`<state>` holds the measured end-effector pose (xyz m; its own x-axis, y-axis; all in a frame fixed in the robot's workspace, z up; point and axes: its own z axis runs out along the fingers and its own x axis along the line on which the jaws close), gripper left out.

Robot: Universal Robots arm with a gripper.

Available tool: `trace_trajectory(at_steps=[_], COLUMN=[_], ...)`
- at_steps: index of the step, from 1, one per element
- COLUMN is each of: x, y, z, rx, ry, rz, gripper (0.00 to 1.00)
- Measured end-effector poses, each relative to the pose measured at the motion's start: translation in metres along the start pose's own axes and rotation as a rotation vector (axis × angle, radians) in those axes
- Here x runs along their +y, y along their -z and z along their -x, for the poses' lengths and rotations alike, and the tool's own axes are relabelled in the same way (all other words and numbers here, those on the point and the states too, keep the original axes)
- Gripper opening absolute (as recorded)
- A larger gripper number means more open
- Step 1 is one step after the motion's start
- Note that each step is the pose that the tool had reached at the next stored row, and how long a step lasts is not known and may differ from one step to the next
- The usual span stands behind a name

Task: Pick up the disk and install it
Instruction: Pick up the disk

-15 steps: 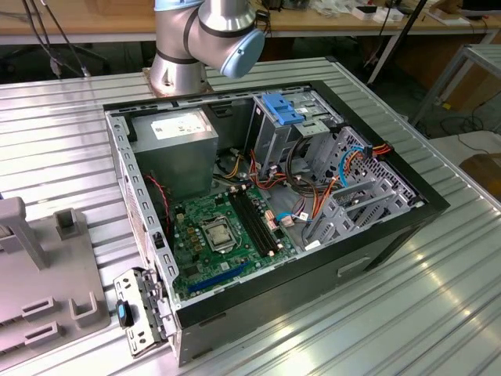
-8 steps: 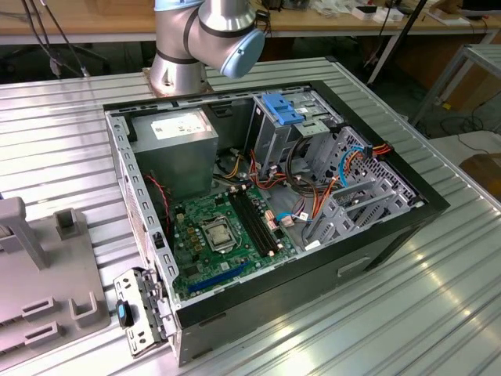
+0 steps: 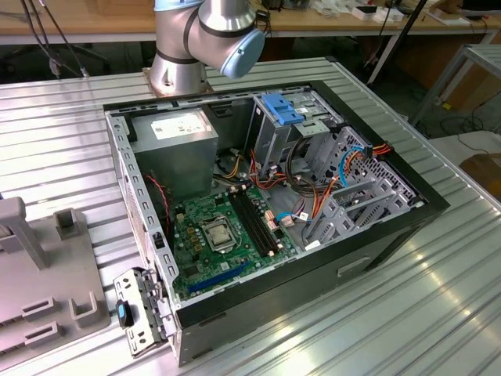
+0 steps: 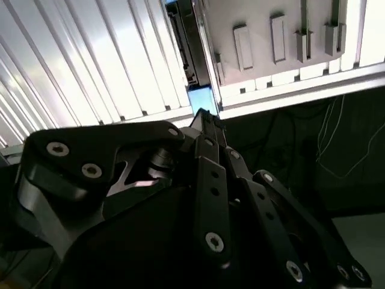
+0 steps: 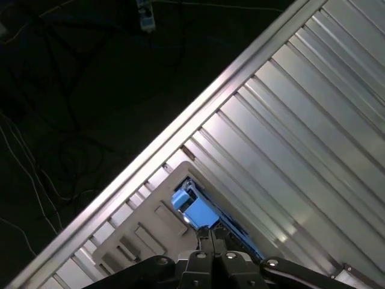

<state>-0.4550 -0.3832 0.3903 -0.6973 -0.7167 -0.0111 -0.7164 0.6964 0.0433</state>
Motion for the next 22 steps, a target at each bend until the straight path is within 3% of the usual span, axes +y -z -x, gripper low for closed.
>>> trace_trajectory(at_steps=[4, 10, 15, 17, 22], x=[0.0000, 0.0000, 0.0000, 0.0000, 0.0000], y=[0.0000, 0.0000, 0.0000, 0.0000, -0.0004], z=[0.0000, 0.0000, 0.0000, 0.0000, 0.0000], rx=[0.0034, 0.0109, 0.0151, 0.0185, 0.0233], ry=[0.080, 0.250, 0.350, 0.426, 0.540], rz=[0.0009, 0.0028, 0.0038, 0.0047, 0.0059], gripper=[0.11, 0.11, 0.11, 0.11, 0.11])
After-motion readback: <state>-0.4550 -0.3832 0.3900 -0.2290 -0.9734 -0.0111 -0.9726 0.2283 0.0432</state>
